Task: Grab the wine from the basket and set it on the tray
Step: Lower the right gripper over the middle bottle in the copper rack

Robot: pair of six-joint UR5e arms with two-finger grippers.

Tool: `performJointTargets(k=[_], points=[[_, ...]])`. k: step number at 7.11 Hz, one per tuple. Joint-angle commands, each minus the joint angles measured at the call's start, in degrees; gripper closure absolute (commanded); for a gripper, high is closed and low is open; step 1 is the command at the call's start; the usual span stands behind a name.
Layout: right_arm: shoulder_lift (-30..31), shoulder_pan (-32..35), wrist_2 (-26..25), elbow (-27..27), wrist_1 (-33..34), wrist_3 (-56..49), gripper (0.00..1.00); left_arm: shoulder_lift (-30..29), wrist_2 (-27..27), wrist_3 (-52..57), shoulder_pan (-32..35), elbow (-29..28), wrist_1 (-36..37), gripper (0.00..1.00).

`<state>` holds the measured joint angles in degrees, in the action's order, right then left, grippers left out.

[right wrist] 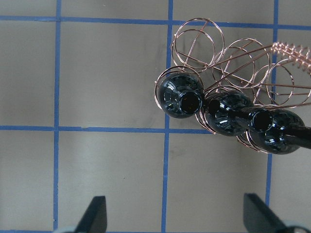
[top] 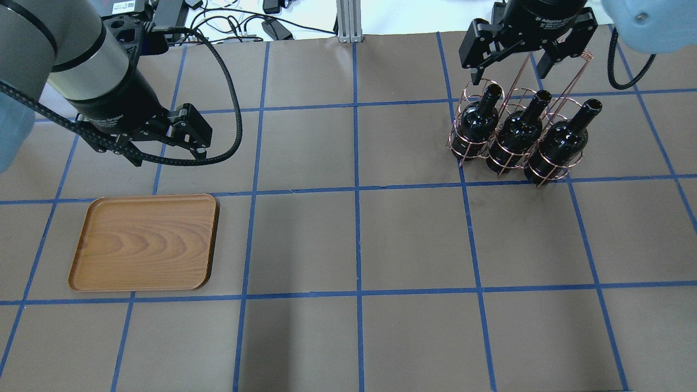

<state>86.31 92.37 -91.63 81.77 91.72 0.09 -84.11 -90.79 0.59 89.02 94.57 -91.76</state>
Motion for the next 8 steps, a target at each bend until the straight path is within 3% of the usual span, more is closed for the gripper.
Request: performJointTargets(k=[1,5,7,8], points=[[0.0,0.0,0.05,0.06,-0.05,0.0,0.0,0.0,0.0,0.03,-0.07,0.0,0.0,0.0],[-0.18,-1.13,-0.13,0.93,0.92,0.09,0.01,0.0,-0.09,0.03,-0.07,0.0,-0.09,0.0],[0.0,-6.83,0.05,5.04,1.97,0.09,0.02,0.0,-0.09,0.03,-0.07,0.0,-0.09,0.0],[-0.09,-8.77,-0.39,6.98,6.15,0.96,0.01,0.0,-0.09,0.03,-0.07,0.0,-0.09,0.0]])
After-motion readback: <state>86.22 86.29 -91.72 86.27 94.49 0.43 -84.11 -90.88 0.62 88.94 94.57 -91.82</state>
